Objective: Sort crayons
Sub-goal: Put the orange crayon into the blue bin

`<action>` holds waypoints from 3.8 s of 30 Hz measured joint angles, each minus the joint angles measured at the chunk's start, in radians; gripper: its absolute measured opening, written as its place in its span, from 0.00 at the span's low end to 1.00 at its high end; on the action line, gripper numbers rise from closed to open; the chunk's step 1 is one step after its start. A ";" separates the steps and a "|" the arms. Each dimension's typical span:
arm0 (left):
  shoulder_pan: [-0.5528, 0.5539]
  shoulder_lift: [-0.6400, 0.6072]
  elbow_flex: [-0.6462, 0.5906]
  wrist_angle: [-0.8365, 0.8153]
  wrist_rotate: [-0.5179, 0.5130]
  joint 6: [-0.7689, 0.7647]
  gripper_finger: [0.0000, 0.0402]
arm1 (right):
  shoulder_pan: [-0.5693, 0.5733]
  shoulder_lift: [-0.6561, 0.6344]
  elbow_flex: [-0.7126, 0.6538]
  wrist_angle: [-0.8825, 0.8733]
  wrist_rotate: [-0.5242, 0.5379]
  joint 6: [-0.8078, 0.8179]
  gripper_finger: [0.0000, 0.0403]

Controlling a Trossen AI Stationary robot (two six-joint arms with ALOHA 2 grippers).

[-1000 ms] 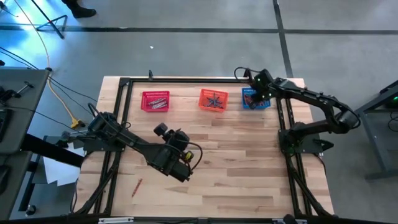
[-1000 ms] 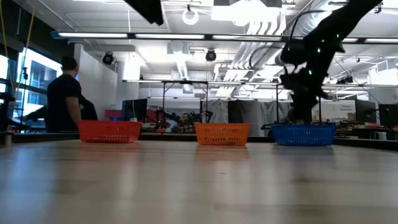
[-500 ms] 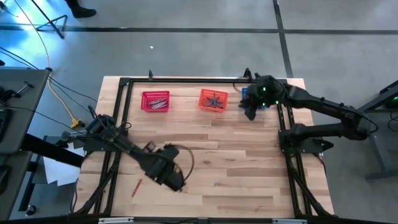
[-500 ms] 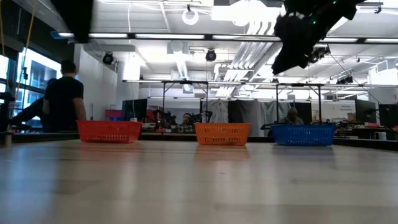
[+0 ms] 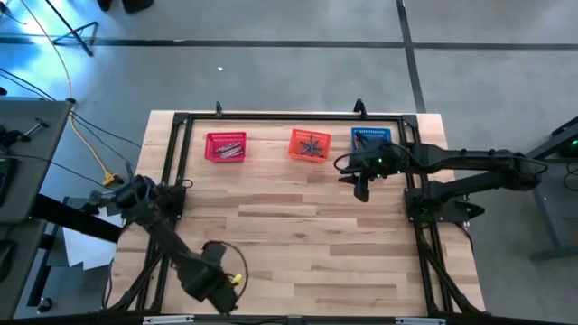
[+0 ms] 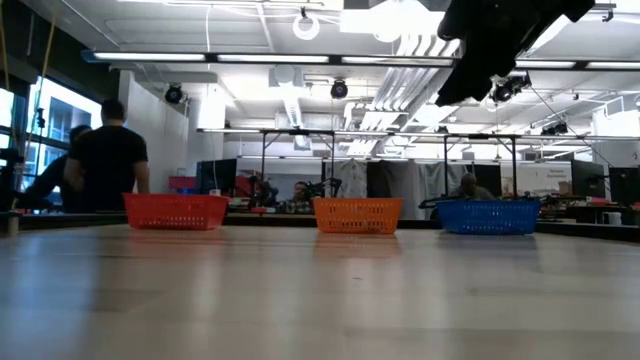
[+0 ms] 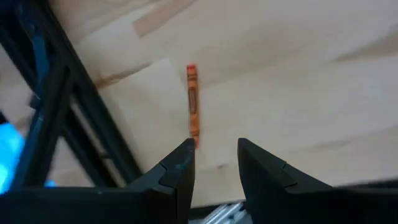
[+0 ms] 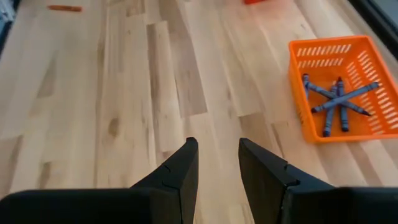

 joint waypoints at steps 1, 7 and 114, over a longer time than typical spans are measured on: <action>-0.015 0.000 0.000 0.003 -0.024 -0.049 0.27 | 0.013 0.000 0.000 0.001 0.022 0.007 0.27; -0.098 0.021 0.000 0.006 -0.078 -0.280 0.27 | 0.069 0.000 0.000 0.001 0.109 0.052 0.27; 0.040 -0.015 -0.393 0.622 -0.032 0.247 0.26 | 0.191 0.002 0.000 0.015 0.189 0.120 0.27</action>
